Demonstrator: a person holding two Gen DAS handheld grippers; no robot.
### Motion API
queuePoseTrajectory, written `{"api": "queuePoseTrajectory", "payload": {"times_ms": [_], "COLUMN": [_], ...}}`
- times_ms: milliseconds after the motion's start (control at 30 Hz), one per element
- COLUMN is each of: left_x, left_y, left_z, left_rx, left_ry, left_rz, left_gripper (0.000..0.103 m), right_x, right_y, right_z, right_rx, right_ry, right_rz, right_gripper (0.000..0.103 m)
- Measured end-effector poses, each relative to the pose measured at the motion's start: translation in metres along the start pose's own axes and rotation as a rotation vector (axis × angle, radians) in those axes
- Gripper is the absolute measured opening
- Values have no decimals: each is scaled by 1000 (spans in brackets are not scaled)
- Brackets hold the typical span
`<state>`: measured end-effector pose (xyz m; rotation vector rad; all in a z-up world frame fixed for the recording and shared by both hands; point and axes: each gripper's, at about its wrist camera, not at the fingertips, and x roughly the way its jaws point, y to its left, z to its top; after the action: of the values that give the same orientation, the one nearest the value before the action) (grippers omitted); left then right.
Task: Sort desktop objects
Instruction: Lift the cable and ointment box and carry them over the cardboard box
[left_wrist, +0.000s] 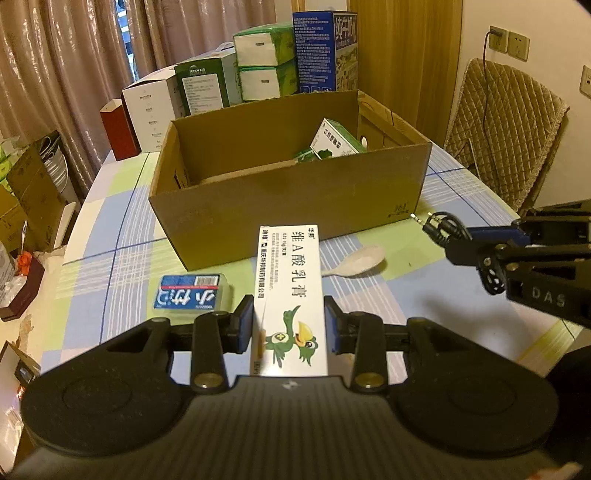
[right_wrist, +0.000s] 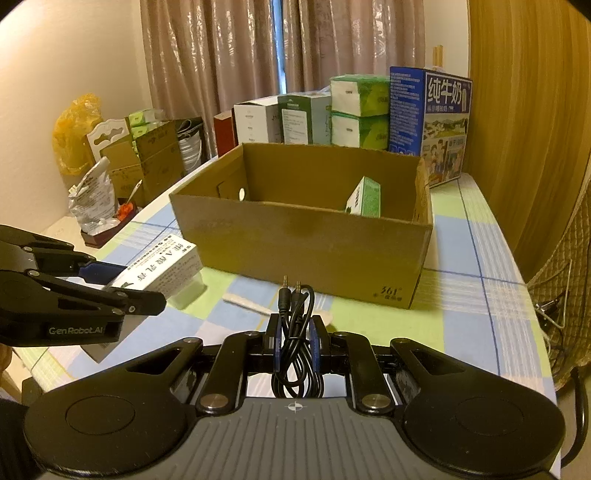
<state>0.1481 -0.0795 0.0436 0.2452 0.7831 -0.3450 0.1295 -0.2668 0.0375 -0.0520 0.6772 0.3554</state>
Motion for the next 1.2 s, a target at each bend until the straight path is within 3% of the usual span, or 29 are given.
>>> {"api": "queuePoseTrajectory", "payload": {"times_ms": [367, 733, 1200], "left_x": [1, 32, 93], "left_y": [36, 68, 79], "left_z": [69, 137, 154], "left_rx": [-8, -25, -17], "left_ry": [-42, -43, 7], "left_rz": [-12, -3, -10], "left_gripper": [33, 33, 33], "right_x": [3, 43, 99], "right_y": [-12, -14, -31], "right_z": [71, 134, 161], "right_rx": [16, 1, 35], "right_ry": [-62, -64, -26], "right_rz": [11, 35, 46], "right_gripper": [12, 12, 12]}}
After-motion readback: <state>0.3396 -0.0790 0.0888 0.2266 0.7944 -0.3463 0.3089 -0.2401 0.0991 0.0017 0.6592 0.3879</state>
